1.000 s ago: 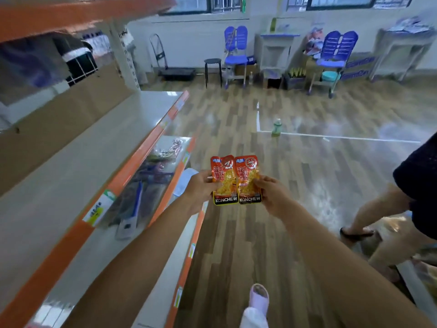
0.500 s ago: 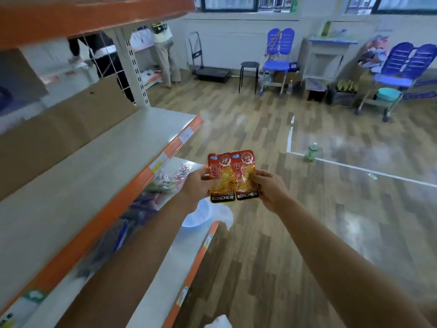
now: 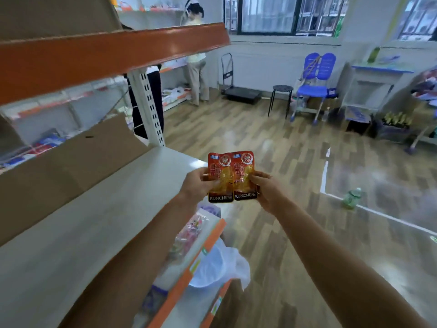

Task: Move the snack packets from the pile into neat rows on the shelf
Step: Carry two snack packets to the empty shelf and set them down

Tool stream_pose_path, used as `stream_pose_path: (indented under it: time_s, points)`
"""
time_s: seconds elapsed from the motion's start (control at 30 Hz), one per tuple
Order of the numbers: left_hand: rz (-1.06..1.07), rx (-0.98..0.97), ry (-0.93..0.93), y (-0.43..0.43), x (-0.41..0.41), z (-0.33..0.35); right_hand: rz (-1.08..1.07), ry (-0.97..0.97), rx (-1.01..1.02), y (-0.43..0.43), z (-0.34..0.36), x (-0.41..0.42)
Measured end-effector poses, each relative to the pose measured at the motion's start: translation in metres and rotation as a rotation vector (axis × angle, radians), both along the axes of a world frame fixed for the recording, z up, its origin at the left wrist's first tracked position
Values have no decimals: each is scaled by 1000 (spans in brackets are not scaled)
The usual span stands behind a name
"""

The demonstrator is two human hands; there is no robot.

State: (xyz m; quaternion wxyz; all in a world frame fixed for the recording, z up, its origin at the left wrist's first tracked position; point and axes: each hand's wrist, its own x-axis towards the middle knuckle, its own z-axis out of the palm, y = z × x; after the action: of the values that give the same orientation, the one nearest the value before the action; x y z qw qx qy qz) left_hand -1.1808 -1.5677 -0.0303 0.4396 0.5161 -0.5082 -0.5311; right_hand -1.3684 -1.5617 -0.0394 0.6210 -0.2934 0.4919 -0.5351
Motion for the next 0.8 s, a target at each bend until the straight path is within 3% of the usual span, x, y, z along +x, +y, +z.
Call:
stream_pose_path:
  time_s: [0.4,0.63,0.8]
  points:
    - [470,78,-73,-91,88,-11,463,165,-78,-167,-3,107]
    - [829,152,-108,-115,121,-24,678,432,-141,-235,-7,169]
    - [966,167,-112,-113,122,-33,728,647,-210,-257,-20,194]
